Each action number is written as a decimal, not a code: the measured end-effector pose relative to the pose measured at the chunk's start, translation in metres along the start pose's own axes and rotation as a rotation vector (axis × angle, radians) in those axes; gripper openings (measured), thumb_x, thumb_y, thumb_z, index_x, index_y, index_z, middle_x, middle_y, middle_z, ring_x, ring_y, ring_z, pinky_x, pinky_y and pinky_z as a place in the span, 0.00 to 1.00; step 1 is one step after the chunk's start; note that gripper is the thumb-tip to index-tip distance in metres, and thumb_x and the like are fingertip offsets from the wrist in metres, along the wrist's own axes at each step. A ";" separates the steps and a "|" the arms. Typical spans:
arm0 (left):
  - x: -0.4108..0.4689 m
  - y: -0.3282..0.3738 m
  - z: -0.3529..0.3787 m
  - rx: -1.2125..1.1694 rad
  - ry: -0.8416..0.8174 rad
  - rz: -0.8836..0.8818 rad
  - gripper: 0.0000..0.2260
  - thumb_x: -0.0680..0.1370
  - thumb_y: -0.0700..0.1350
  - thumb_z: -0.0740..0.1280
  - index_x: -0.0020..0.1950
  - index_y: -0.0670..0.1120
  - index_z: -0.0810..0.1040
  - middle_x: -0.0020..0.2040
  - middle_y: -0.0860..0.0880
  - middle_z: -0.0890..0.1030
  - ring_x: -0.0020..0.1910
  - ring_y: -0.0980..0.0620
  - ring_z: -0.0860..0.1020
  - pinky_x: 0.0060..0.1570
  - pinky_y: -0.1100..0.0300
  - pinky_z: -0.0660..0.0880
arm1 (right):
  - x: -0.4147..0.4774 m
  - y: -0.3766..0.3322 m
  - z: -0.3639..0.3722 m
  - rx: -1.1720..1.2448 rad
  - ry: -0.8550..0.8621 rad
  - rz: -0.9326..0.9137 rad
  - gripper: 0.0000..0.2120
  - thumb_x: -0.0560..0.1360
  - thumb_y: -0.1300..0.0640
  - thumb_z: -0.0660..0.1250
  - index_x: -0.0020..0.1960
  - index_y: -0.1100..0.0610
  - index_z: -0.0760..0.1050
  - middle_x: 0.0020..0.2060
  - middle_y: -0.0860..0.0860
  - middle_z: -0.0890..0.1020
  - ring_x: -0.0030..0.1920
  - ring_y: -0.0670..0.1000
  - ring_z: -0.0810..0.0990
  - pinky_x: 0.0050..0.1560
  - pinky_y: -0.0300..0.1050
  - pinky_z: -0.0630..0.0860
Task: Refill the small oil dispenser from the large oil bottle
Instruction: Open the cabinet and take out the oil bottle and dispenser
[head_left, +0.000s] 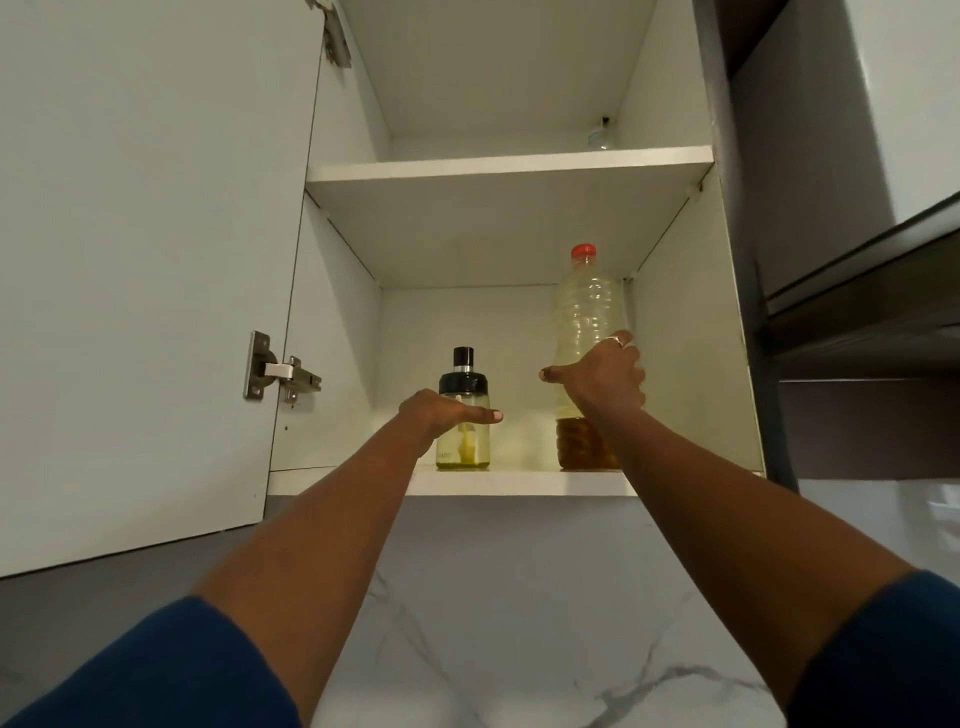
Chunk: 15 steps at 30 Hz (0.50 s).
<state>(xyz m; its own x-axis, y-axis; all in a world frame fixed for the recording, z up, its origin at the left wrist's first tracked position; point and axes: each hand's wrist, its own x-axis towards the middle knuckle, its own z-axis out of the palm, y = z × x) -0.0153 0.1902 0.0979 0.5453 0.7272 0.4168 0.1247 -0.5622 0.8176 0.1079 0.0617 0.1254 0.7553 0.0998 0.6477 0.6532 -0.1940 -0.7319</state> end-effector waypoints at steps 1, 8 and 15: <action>0.005 -0.002 0.003 -0.007 0.006 0.006 0.35 0.63 0.53 0.78 0.63 0.40 0.71 0.63 0.41 0.74 0.63 0.43 0.71 0.62 0.53 0.68 | 0.001 0.001 0.001 -0.010 0.015 0.013 0.51 0.63 0.48 0.78 0.73 0.61 0.51 0.67 0.58 0.66 0.66 0.61 0.66 0.61 0.59 0.67; 0.014 -0.004 0.012 -0.087 0.077 0.022 0.30 0.61 0.43 0.79 0.60 0.39 0.73 0.57 0.39 0.77 0.59 0.42 0.76 0.56 0.52 0.74 | 0.001 -0.006 -0.005 0.055 0.031 0.006 0.48 0.62 0.53 0.79 0.71 0.62 0.53 0.64 0.60 0.66 0.63 0.62 0.67 0.59 0.57 0.69; -0.006 0.019 -0.002 -0.167 0.113 0.095 0.28 0.61 0.43 0.79 0.57 0.40 0.74 0.50 0.41 0.79 0.49 0.45 0.78 0.48 0.54 0.76 | -0.013 -0.021 -0.030 0.135 0.067 -0.089 0.46 0.60 0.53 0.79 0.68 0.62 0.57 0.61 0.59 0.70 0.62 0.61 0.70 0.57 0.55 0.71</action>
<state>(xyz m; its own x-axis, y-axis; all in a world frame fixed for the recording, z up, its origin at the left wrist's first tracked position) -0.0181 0.1759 0.1121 0.4503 0.7191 0.5293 -0.0669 -0.5640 0.8231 0.0828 0.0357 0.1387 0.6919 0.0444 0.7206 0.7219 -0.0544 -0.6898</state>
